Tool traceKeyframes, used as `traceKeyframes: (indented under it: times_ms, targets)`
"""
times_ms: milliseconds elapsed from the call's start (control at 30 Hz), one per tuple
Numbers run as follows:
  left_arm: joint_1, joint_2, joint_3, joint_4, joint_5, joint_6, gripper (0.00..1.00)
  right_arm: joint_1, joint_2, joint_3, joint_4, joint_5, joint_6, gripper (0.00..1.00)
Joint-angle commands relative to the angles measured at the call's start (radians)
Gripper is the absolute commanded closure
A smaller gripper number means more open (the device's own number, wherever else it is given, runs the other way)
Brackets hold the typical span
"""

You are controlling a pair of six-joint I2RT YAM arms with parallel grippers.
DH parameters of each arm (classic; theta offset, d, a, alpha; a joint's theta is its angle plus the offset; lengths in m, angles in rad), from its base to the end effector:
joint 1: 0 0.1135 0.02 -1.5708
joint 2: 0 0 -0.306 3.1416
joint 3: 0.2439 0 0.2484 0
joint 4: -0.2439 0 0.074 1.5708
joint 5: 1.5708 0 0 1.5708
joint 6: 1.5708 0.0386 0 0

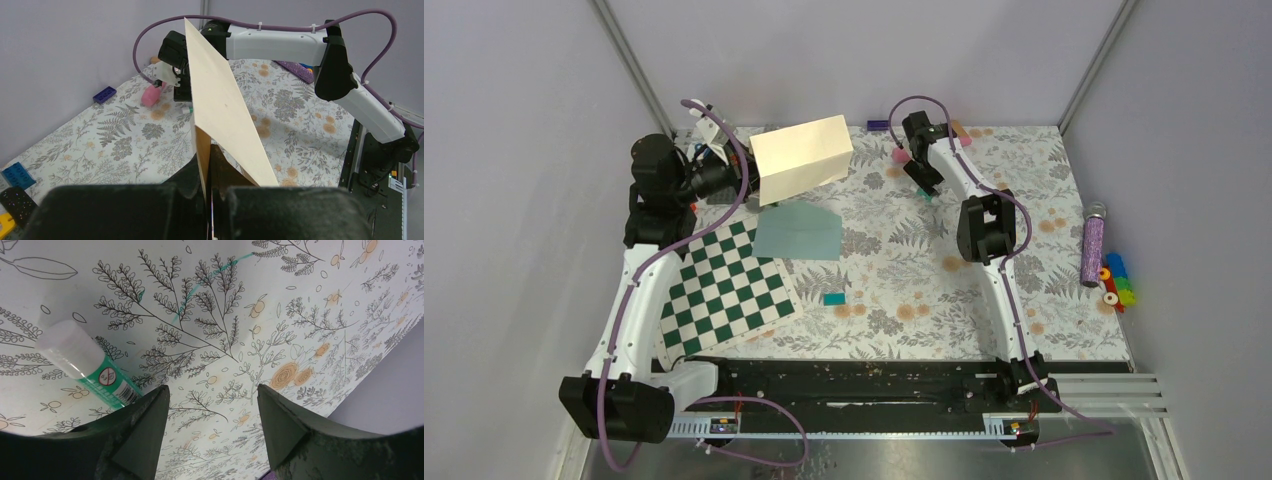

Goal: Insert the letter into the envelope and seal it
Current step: Place the solid glue at the center of the board, then move the solid glue at the center of the board.

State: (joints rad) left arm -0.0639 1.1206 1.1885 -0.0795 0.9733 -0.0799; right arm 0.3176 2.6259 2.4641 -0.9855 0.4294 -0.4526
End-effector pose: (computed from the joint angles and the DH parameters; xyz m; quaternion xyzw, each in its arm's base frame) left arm 0.2165 -0.0458 0.4641 0.3237 0.6312 -0.3764 0.5959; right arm 0.5547 0.1654 0.1853 -0.3173 0.9021 -0.2217 0.1908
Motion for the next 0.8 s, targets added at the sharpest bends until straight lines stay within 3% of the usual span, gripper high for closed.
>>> traceKeyframes:
  times_ms: [0, 300, 567, 767]
  targets:
    - [0.006, -0.018, 0.003, 0.052, 0.027, -0.003, 1.0, -0.002, -0.061, 0.003, -0.001, 0.037, -0.018, 0.28]
    - [0.006, -0.022, 0.001, 0.053, 0.029, -0.004, 1.0, -0.002, -0.049, 0.001, -0.024, 0.034, -0.027, 0.28]
    - [0.006, -0.022, 0.003, 0.053, 0.031, -0.004, 1.0, -0.003, -0.056, 0.021, -0.203, -0.209, 0.043, 0.28]
    - [0.006, -0.024, 0.003, 0.056, 0.033, -0.009, 1.0, -0.002, -0.048, 0.023, -0.202, -0.191, 0.048, 0.28]
